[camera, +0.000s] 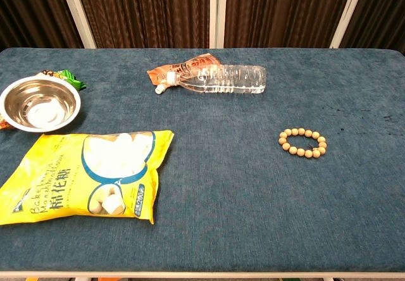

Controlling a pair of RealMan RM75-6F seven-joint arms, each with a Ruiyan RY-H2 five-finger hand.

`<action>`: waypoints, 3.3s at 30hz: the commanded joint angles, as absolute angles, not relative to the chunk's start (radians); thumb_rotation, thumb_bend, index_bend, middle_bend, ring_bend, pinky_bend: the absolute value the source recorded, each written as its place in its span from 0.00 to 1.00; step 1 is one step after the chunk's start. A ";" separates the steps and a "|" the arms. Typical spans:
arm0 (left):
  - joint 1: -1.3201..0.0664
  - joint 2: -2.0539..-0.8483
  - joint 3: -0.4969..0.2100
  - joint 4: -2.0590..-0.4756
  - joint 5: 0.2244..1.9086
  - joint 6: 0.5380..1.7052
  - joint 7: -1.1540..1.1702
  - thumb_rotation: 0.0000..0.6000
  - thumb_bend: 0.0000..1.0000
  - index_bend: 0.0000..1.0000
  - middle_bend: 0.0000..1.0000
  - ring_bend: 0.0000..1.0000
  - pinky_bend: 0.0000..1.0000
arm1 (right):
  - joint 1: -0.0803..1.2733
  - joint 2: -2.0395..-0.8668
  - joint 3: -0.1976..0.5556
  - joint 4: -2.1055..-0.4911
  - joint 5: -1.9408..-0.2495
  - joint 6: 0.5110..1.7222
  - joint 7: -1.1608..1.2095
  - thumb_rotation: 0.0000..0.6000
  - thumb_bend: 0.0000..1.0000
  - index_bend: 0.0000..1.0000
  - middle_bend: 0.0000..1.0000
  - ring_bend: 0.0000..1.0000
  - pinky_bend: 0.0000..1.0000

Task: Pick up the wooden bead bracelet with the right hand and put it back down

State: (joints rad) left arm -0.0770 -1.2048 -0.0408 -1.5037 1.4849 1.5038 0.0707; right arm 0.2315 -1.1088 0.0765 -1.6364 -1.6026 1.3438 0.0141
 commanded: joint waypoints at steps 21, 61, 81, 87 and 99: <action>-0.040 -1.190 -0.027 -1.510 1.469 1.518 0.047 1.00 0.00 0.17 0.17 0.09 0.14 | 0.658 -1.550 0.108 -1.237 -1.571 0.926 -0.263 1.00 0.17 0.41 0.40 0.10 0.11; -0.032 -1.199 -0.024 -1.478 1.468 1.497 -0.014 1.00 0.00 0.17 0.17 0.09 0.14 | 0.645 -1.731 0.038 -0.934 -1.596 1.100 -0.098 1.00 0.45 0.72 0.44 0.18 0.14; -0.068 -1.193 -0.028 -1.490 1.493 1.465 -0.005 1.00 0.00 0.17 0.17 0.09 0.14 | 0.695 -1.219 0.158 -1.465 -1.491 0.484 1.194 1.00 0.75 0.73 0.58 0.25 0.13; -0.071 -1.193 -0.026 -1.494 1.494 1.461 -0.007 1.00 0.00 0.17 0.17 0.09 0.14 | 0.746 -1.206 0.050 -1.406 -1.727 0.608 1.597 1.00 0.77 0.71 0.58 0.25 0.12; -0.082 -1.192 -0.023 -1.494 1.499 1.448 -0.023 1.00 0.00 0.17 0.17 0.09 0.14 | 0.848 -1.266 -0.176 -1.210 -1.922 0.887 1.961 0.92 0.80 0.56 0.51 0.18 0.05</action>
State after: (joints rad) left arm -0.0817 -1.1923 -0.0225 -1.4942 1.4992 1.4481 -0.0231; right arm 0.8223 -1.2530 -0.1400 -1.2443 -1.8953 0.8573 1.9365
